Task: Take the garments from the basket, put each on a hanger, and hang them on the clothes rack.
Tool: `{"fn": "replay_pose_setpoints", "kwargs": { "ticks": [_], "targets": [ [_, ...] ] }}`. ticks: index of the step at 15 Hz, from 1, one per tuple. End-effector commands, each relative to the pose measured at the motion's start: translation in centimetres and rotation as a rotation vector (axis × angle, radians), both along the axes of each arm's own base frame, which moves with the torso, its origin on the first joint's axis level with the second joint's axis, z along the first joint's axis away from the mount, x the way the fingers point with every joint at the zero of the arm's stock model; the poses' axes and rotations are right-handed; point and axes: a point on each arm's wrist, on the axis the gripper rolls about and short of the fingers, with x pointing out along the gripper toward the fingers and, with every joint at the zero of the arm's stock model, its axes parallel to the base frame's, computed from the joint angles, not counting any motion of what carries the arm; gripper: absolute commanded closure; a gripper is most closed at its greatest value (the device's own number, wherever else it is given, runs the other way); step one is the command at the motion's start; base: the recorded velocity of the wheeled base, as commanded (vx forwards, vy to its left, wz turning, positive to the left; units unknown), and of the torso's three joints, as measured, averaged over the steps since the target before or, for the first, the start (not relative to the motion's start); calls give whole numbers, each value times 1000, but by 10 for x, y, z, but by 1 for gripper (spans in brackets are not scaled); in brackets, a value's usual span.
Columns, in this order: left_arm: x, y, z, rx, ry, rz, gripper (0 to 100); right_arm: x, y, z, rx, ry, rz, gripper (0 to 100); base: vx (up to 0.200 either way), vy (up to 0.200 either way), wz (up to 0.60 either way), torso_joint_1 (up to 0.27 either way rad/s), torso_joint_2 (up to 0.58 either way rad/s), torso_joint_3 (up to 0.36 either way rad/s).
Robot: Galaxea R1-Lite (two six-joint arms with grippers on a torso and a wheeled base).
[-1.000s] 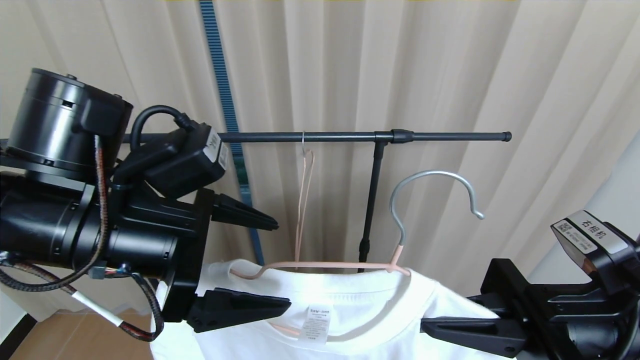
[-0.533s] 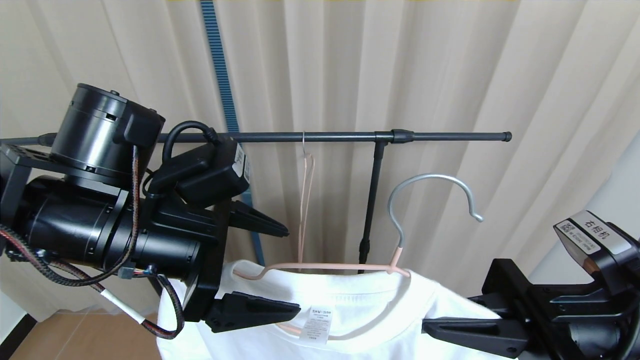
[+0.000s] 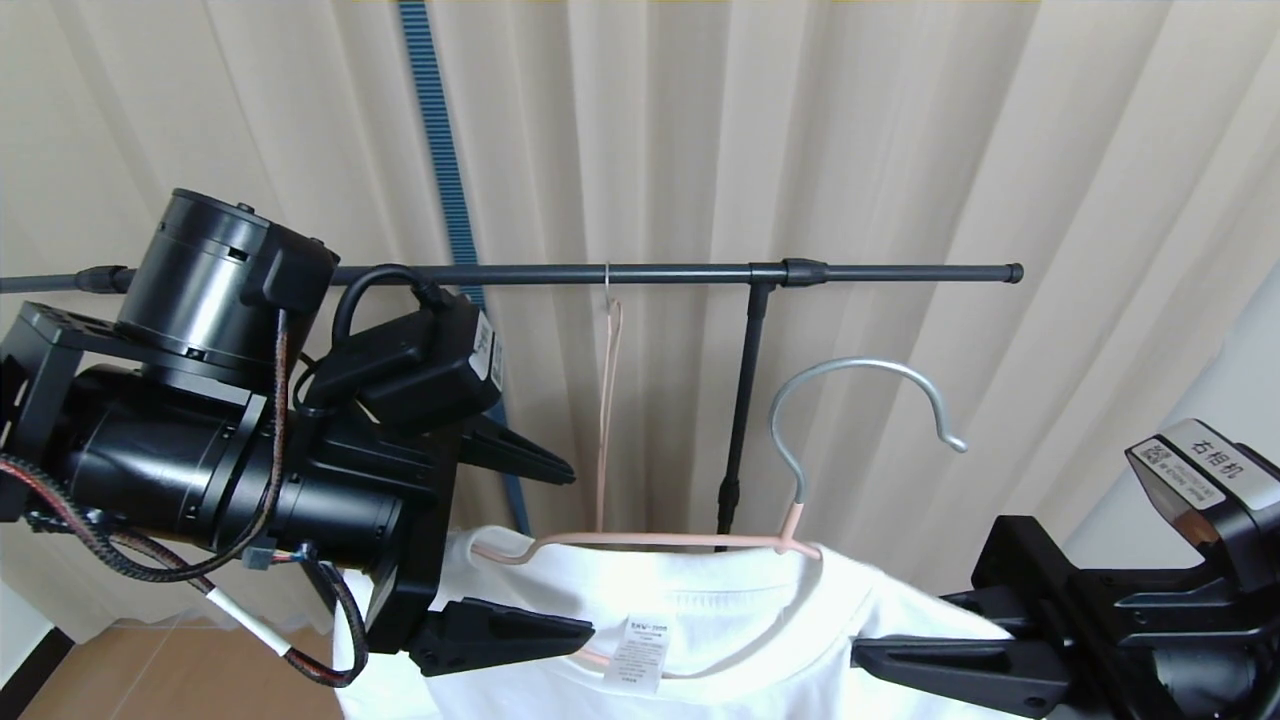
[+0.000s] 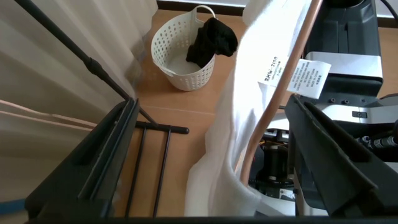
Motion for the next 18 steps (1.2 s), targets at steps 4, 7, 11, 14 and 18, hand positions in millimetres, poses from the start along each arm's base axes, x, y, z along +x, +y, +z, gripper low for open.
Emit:
{"fn": "replay_pose_setpoints", "kwargs": {
  "ticks": [4, 7, 11, 14, 18],
  "targets": [
    [0, 0, -3, 6, 5, -2, 100, -1, -1, 1, 4, -7, 1, 100, 0, 0, 0, 0, 0, 0],
    [-1, 1, -2, 5, 2, -4, 100, -1, -1, 1, 4, -7, 1, 100, 0, 0, 0, 0, 0, 0],
    [-2, 1, -1, 3, -1, -2, 100, 0, 0, 1, 1, -5, -5, 100, 0, 0, 0, 0, 0, 0],
    [-2, 1, 0, 0, -4, 1, 100, 1, 0, 1, 3, -8, -10, 100, 0, 0, 0, 0, 0, 0],
    [-4, 3, 2, -5, -10, 7, 100, 3, 0, 0, -3, -1, -16, 0, 0, 0, 0, 0, 0, 0]
  ]
}}
